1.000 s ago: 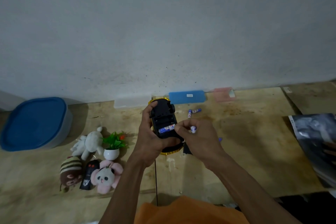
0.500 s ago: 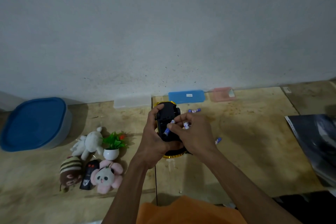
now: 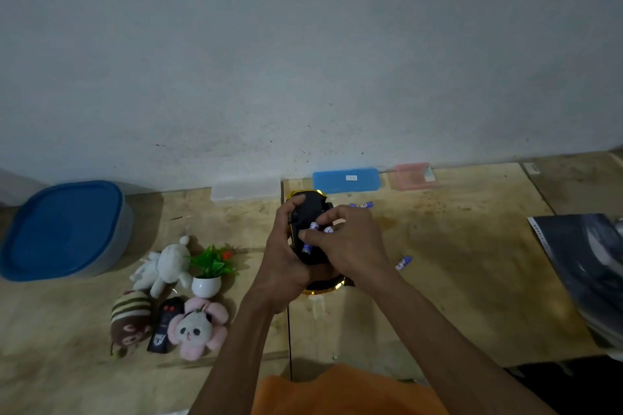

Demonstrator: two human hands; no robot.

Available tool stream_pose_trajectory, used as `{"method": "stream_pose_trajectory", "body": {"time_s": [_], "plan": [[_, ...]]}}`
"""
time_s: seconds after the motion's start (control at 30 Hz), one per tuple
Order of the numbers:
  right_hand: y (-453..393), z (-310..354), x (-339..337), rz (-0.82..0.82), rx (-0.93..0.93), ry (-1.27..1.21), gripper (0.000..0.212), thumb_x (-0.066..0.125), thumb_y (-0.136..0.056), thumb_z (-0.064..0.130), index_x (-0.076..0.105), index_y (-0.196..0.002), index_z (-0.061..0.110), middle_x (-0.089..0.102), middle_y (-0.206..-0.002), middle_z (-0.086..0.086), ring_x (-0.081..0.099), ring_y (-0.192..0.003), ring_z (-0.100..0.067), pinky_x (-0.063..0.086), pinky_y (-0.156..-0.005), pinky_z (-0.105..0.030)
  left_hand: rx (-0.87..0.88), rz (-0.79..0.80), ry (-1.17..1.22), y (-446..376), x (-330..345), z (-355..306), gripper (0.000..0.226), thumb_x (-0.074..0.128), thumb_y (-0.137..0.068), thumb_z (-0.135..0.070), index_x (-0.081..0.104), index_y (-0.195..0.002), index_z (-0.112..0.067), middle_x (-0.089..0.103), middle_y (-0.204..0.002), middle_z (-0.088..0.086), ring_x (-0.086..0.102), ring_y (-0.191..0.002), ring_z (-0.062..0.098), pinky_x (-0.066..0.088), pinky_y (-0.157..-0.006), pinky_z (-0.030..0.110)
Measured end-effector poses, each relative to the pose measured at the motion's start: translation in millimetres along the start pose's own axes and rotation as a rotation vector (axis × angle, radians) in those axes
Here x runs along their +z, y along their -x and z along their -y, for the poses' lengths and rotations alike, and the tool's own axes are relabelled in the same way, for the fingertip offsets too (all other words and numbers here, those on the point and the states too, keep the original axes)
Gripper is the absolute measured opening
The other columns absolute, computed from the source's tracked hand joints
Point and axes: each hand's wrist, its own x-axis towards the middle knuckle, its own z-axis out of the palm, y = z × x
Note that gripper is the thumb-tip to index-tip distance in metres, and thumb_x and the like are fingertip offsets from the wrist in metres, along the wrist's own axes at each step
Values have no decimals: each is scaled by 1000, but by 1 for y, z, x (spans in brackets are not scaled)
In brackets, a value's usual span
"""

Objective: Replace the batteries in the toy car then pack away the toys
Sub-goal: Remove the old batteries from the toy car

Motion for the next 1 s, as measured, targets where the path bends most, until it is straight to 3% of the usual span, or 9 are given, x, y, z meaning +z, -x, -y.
{"method": "stream_pose_trajectory", "body": {"time_s": [0.07, 0.13, 0.23, 0.3, 0.5, 0.6, 0.7, 0.9, 1.0], "plan": [[1, 3, -1, 27, 57, -102, 25, 89, -68, 21, 70, -85, 20, 74, -85, 0, 73, -79, -15, 61, -69, -31, -19, 3, 17, 1, -2, 3, 106, 85, -60, 20, 38, -145, -25, 59, -134, -16, 67, -116, 14, 58, -87, 28], [2, 8, -7, 51, 119, -254, 22, 87, -71, 17, 73, -88, 17, 75, -79, -2, 72, -68, -13, 60, -60, -30, -40, 7, 55, 4, -6, 5, 107, 83, -62, 22, 38, -145, -28, 57, -139, -9, 68, -113, 19, 60, -84, 36], [2, 9, -25, 130, 228, -536, 17, 76, -85, 16, 73, -99, 8, 73, -76, -6, 42, -41, -8, 33, -36, -20, -96, -1, 97, 6, -14, 11, 110, 83, -59, 23, 42, -142, -35, 55, -139, 3, 69, -108, 29, 62, -80, 47], [0, 2, -36, 136, 279, -657, 18, 68, -91, 18, 72, -104, 6, 70, -80, -7, 33, -46, -9, 24, -36, -19, -141, -17, 139, 8, -22, 18, 112, 86, -53, 18, 43, -141, -37, 55, -138, 8, 68, -108, 33, 61, -81, 51], [4, -29, -43, 11, 355, -801, 23, 54, -100, 24, 74, -93, 13, 57, -70, 0, 41, -51, -10, 24, -39, -22, -279, -29, 225, 17, -43, 49, 118, 92, -39, 2, 47, -140, -40, 58, -136, 8, 64, -114, 38, 56, -88, 61], [10, -46, -38, 1, 380, -777, 27, 49, -103, 37, 64, -93, 16, 51, -67, 3, 42, -52, -8, 27, -38, -21, -357, -9, 175, 21, -42, 67, 116, 93, -41, 6, 47, -138, -38, 58, -134, 6, 64, -114, 33, 58, -87, 56], [19, -60, -34, -33, 421, -765, 29, 51, -101, 44, 57, -90, 17, 48, -65, 3, 40, -49, -8, 25, -37, -20, -402, -7, 73, 21, -32, 86, 112, 89, -52, 18, 44, -141, -33, 53, -137, 2, 63, -109, 19, 62, -78, 38], [25, -78, -42, -63, 476, -708, 27, 56, -98, 41, 58, -92, 15, 49, -64, 1, 39, -49, -9, 26, -38, -20, -443, -20, 49, 2, -8, 115, 109, 85, -53, 24, 43, -139, -27, 52, -130, -6, 59, -102, 6, 58, -64, 19], [18, -84, -51, -70, 487, -672, 29, 58, -97, 42, 57, -93, 14, 49, -65, 0, 39, -49, -10, 27, -39, -20, -443, -20, 84, -17, 3, 122, 107, 75, -56, 35, 40, -142, -18, 53, -124, -6, 66, -89, 2, 57, -59, 19]]}}
